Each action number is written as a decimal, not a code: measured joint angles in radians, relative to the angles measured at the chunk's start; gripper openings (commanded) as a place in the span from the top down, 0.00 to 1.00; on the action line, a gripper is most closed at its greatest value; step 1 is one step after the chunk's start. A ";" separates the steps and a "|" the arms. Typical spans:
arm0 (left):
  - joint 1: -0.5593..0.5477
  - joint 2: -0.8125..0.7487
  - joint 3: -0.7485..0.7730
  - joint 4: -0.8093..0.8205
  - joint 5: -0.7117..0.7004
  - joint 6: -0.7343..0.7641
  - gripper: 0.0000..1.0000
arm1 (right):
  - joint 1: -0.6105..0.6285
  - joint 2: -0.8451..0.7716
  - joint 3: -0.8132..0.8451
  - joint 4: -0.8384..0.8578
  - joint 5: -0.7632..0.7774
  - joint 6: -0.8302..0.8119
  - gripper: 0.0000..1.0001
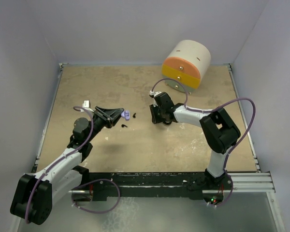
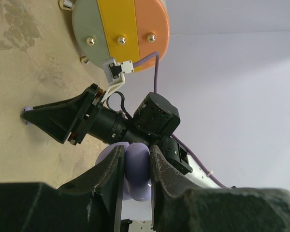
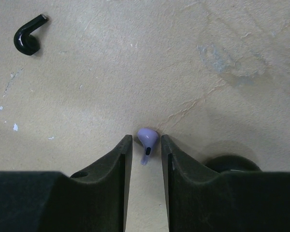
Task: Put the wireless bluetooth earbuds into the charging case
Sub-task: Pick up the earbud from the center of the board, then place the earbud in the charging case.
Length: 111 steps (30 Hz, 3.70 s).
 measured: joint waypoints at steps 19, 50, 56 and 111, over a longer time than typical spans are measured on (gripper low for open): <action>0.000 0.000 -0.003 0.024 0.000 0.000 1.00 | 0.027 0.033 0.050 -0.033 0.070 0.022 0.69; 0.000 0.006 -0.013 0.029 0.000 0.000 1.00 | 0.059 0.030 0.084 -0.099 0.152 0.043 1.00; 0.000 0.040 -0.010 0.029 0.000 0.000 1.00 | 0.060 -0.145 0.042 0.008 0.085 0.025 1.00; -0.168 0.546 0.270 0.389 -0.081 -0.295 1.00 | 0.089 -0.523 -0.157 0.584 -0.125 -0.095 1.00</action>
